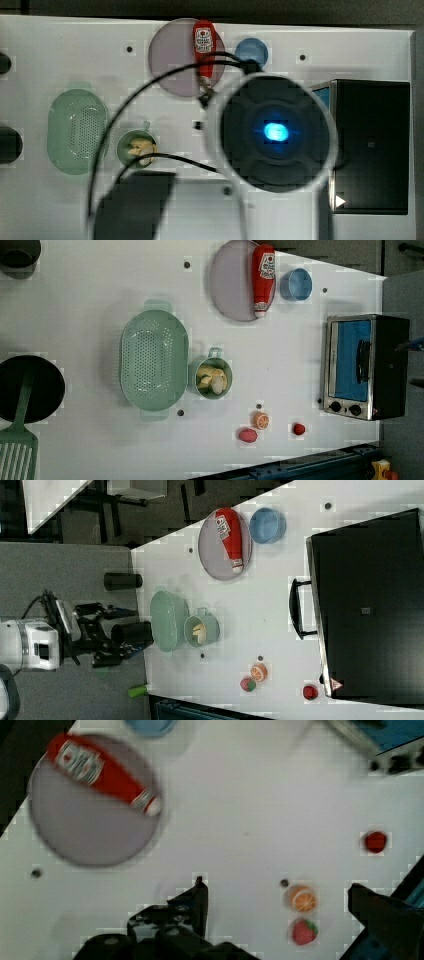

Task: Pick Banana and place it in mug.

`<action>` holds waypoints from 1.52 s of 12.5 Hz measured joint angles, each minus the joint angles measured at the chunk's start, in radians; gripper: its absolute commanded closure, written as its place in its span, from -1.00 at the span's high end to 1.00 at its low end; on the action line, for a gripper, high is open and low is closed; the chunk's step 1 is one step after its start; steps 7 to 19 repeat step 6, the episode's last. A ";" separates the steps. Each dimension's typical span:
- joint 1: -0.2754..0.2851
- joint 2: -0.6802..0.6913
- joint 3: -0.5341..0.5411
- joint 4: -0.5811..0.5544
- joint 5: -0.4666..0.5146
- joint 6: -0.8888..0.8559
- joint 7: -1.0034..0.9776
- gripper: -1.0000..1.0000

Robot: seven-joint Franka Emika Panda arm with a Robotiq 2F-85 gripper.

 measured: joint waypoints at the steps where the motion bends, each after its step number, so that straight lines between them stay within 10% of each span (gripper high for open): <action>1: -0.013 -0.005 -0.010 -0.009 0.002 0.002 -0.001 1.00; 19: -0.030 0.041 -0.002 -0.013 -0.002 0.023 0.008 1.00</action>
